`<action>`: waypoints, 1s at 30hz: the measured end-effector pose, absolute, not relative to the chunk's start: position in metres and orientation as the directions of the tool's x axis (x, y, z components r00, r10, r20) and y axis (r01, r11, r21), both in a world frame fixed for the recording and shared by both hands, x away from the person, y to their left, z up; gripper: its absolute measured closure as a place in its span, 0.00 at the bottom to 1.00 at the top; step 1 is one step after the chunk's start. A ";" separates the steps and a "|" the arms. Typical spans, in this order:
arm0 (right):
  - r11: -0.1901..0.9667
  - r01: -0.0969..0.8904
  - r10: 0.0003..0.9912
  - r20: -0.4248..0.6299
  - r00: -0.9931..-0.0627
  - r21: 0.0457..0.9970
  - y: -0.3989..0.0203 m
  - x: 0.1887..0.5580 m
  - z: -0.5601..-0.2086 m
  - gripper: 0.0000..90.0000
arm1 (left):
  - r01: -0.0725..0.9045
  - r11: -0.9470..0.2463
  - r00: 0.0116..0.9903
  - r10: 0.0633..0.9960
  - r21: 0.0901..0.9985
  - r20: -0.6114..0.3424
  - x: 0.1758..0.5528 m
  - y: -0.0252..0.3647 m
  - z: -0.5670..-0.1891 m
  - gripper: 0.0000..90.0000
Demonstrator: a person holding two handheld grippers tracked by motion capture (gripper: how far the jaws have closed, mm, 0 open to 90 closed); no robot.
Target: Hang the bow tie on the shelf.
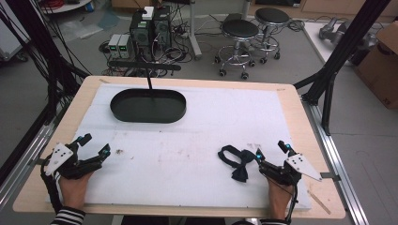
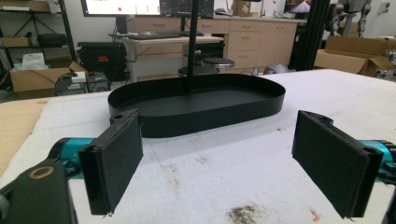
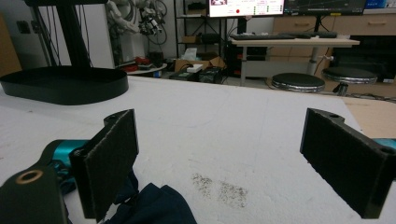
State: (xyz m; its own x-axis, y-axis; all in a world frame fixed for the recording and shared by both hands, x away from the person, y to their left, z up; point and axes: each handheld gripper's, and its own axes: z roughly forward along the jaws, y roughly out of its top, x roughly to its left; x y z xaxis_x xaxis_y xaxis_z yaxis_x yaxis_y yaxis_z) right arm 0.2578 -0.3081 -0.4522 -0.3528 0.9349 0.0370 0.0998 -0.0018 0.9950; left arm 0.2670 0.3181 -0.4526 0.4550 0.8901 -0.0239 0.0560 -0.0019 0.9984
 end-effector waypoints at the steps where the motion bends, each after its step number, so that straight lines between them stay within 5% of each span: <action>1: 0.002 0.096 0.935 0.033 -0.354 0.995 -0.309 0.258 -0.452 0.12 | 0.058 -0.001 0.454 0.890 0.998 -0.025 0.267 0.318 -0.453 0.18; 30: 0.021 0.095 0.927 0.017 -0.376 0.995 -0.307 0.258 -0.452 0.12 | 0.071 0.005 0.449 0.893 0.997 -0.036 0.268 0.318 -0.452 0.18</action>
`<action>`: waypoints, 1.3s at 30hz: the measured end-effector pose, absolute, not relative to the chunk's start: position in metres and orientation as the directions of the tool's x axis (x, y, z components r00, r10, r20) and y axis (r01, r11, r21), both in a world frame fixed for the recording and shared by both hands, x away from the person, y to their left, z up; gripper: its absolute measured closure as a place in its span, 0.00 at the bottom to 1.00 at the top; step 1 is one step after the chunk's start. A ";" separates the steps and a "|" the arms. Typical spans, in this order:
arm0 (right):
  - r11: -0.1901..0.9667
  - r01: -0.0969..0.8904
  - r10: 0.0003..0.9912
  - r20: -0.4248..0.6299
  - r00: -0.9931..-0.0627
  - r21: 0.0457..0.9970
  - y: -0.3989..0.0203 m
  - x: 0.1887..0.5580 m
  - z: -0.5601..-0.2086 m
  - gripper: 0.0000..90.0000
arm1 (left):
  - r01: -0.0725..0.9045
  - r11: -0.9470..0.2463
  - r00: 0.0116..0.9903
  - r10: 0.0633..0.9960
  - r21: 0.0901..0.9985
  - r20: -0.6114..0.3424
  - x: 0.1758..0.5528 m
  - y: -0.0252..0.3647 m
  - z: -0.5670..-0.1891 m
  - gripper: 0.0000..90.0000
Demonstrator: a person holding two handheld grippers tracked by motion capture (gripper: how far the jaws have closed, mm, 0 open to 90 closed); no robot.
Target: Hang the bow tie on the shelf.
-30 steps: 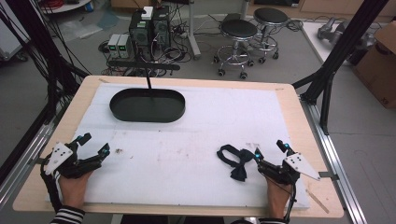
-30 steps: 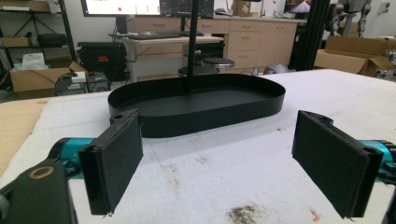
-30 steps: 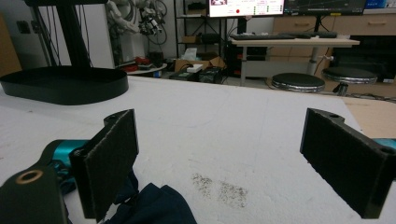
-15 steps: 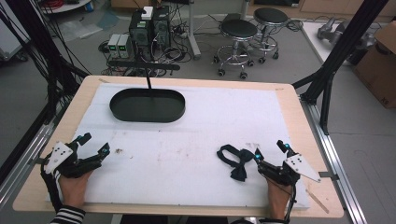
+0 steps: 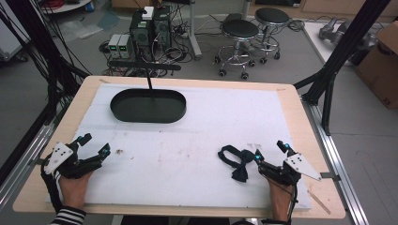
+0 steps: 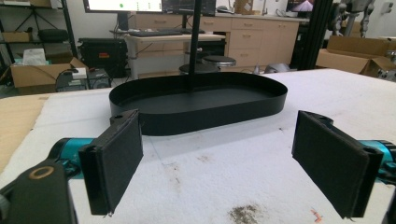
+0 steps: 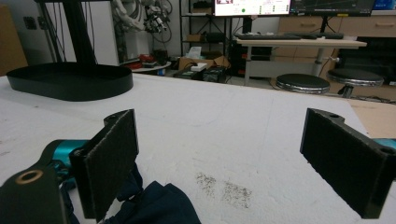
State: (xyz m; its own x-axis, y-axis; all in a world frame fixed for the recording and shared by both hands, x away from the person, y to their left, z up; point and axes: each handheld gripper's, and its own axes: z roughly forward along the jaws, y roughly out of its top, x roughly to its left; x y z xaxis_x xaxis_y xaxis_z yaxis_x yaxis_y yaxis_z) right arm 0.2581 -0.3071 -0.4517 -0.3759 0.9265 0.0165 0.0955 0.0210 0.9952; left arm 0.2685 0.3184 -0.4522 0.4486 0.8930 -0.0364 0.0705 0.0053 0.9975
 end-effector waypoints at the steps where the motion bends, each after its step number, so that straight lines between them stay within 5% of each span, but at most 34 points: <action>1: 0.023 0.095 0.925 0.014 -0.379 0.995 -0.307 0.258 -0.452 0.12 | 0.070 0.004 0.448 0.893 0.998 -0.035 0.268 0.318 -0.452 0.18; 22: 0.084 0.345 0.879 0.093 -0.468 0.935 -0.291 0.262 -0.422 0.12 | 0.075 0.007 0.447 0.894 0.997 -0.040 0.269 0.319 -0.452 0.18; 39: 0.227 0.361 0.824 0.019 -0.566 0.905 -0.275 0.254 -0.400 0.16 | 0.076 0.007 0.447 0.894 0.997 -0.041 0.269 0.319 -0.452 0.18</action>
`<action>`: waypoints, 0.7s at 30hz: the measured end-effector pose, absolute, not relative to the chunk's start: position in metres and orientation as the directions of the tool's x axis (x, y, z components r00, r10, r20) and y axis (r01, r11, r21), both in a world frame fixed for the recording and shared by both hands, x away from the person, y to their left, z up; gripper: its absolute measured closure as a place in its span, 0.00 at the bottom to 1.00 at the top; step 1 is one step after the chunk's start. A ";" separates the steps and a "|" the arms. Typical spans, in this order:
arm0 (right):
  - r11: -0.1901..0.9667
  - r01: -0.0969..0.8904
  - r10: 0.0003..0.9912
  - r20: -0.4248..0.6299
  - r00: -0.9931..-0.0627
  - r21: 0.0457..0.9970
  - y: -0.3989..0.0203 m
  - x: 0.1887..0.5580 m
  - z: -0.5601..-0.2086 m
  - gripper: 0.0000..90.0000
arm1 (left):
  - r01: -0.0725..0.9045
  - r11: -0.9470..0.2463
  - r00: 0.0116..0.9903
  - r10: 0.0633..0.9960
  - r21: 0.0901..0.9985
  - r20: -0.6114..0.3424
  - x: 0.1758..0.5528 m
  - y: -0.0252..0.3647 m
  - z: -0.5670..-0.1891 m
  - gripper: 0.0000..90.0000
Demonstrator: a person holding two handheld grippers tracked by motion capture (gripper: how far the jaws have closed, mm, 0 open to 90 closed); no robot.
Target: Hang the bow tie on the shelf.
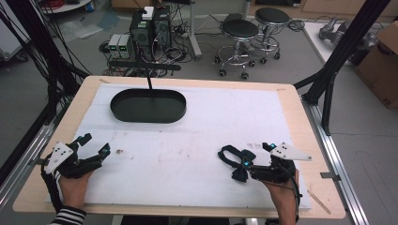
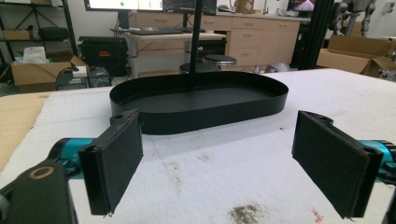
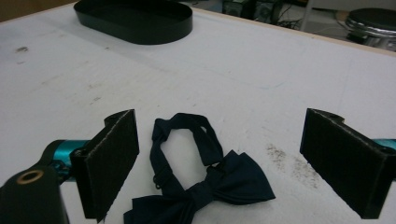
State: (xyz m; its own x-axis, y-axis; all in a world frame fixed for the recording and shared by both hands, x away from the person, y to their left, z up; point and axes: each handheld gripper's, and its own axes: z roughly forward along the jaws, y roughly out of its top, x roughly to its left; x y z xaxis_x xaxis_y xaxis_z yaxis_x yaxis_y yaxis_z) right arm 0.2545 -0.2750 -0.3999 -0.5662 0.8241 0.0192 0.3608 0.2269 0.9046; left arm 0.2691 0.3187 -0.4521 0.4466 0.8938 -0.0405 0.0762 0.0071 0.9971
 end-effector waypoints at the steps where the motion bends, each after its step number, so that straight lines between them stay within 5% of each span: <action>1: 0.243 0.358 0.803 0.020 -0.595 0.902 -0.274 0.254 -0.400 0.22 | 0.077 0.008 0.446 0.894 0.997 -0.042 0.269 0.319 -0.452 0.18; 10: 0.361 0.360 0.717 -0.009 -0.697 0.860 -0.257 0.258 -0.407 0.26 | 0.076 0.007 0.446 0.894 0.997 -0.040 0.269 0.319 -0.452 0.18; 21: 0.395 0.386 0.707 -0.007 -0.707 0.834 -0.253 0.262 -0.415 0.28 | 0.083 0.018 0.445 0.894 0.996 -0.053 0.270 0.319 -0.452 0.18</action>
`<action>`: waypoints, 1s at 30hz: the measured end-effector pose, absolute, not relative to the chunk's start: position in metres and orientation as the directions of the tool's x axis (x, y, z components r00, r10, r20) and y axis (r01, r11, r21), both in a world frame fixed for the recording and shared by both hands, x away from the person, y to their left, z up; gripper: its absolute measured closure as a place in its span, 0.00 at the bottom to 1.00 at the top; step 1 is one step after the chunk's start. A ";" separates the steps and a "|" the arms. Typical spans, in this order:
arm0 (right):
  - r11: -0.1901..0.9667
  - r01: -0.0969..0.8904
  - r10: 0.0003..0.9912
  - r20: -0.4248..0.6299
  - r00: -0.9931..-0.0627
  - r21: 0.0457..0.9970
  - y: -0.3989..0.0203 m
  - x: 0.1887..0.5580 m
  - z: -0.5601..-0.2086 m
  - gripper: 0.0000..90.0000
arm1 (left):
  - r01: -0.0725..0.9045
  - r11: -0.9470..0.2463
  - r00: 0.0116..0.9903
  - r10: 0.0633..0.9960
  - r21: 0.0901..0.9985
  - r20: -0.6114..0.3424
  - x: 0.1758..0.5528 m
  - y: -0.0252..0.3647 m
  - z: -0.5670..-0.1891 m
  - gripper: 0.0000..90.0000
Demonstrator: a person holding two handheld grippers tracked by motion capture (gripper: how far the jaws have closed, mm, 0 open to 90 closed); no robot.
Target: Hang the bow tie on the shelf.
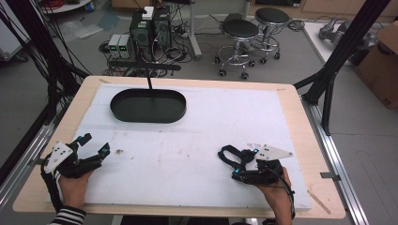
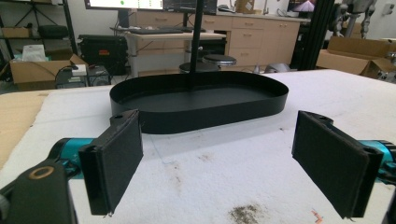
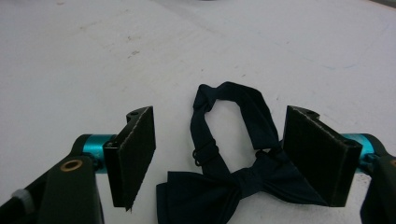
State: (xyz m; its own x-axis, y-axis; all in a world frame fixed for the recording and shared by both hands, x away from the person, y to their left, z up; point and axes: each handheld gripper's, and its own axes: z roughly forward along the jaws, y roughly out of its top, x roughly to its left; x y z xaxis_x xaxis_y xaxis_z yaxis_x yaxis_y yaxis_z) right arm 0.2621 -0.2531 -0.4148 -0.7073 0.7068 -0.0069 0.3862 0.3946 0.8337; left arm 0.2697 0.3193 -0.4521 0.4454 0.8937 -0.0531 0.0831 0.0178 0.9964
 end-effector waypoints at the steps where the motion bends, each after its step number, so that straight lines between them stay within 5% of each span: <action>1: 0.409 0.385 0.698 -0.012 -0.716 0.827 -0.251 0.263 -0.417 0.31 | 0.083 0.018 0.446 0.894 0.996 -0.053 0.270 0.319 -0.452 0.18; 10: 0.498 0.381 0.646 -0.040 -0.762 0.779 -0.242 0.267 -0.424 0.45 | 0.083 0.021 0.446 0.893 0.996 -0.056 0.270 0.320 -0.452 0.18; 30: 0.613 0.407 0.591 -0.051 -0.805 0.677 -0.239 0.285 -0.421 0.55 | 0.087 0.027 0.442 0.895 0.996 -0.063 0.270 0.320 -0.452 0.19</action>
State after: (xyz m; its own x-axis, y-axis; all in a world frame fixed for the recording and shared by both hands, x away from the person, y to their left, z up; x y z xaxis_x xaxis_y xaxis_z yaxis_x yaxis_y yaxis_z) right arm 0.2854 -0.2389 -0.4210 -0.8054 0.5905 -0.0508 0.4068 0.6131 0.6772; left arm 0.2702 0.3201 -0.4522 0.4424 0.8946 -0.0633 0.0870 0.0274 0.9958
